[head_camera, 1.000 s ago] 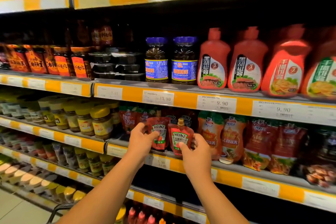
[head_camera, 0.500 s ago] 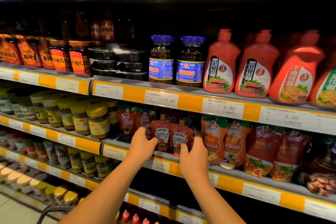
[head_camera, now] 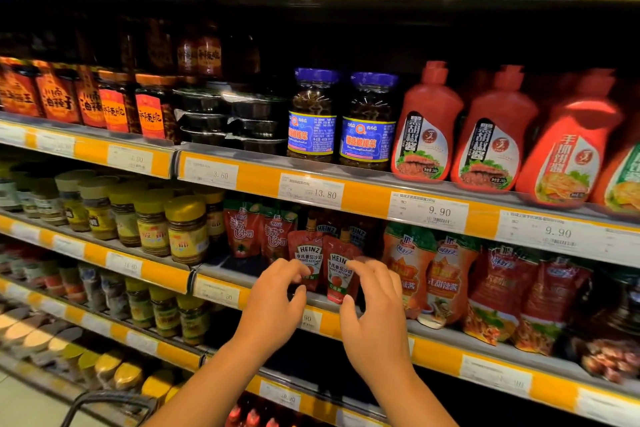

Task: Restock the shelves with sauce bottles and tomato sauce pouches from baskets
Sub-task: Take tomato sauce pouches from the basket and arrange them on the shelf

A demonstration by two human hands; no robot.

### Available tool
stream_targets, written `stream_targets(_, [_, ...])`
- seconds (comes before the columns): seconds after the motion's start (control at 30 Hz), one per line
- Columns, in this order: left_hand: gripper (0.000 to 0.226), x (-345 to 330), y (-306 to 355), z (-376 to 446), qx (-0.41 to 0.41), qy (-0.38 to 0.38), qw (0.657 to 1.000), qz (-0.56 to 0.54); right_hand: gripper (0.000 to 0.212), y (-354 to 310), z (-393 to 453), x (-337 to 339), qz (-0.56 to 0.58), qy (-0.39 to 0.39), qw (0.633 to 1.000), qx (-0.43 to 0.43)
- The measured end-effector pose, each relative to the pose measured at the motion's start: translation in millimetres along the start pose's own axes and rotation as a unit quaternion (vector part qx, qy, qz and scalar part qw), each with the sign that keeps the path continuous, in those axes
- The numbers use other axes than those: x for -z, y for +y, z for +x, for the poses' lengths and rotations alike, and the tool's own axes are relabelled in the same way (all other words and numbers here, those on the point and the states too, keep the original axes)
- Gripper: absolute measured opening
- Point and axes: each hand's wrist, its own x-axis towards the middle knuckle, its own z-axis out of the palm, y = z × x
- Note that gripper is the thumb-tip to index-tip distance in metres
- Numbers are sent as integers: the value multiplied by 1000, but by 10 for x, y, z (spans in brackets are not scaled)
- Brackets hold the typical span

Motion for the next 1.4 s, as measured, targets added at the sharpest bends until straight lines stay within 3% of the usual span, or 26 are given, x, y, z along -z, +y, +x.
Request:
stream_targets(0.2, [25, -18, -62, 18, -12, -39, 998, 42, 47, 13, -38, -17, -19, -19, 1000, 6])
stream_targets(0.4, [21, -17, -59, 45, 8, -62, 996, 68, 45, -56, -25, -101, -152, -151, 976, 42])
stream_targets(0.53, [34, -27, -30, 112, 21, -104, 989, 98, 35, -78, 49, -166, -200, -171, 964, 42])
stream_targets(0.7, [36, -41, 4, 245, 27, -144, 983, 112, 38, -36, 164, -172, -233, -214, 948, 20])
stream_targets(1.17, [36, -134, -20, 492, 17, -184, 976, 115, 53, 109, 345, -260, -190, -268, 944, -44])
stream_targets(1.4, [47, -178, -79, 534, 20, -199, 969, 146, 45, 176, 455, -314, -168, -290, 940, -65])
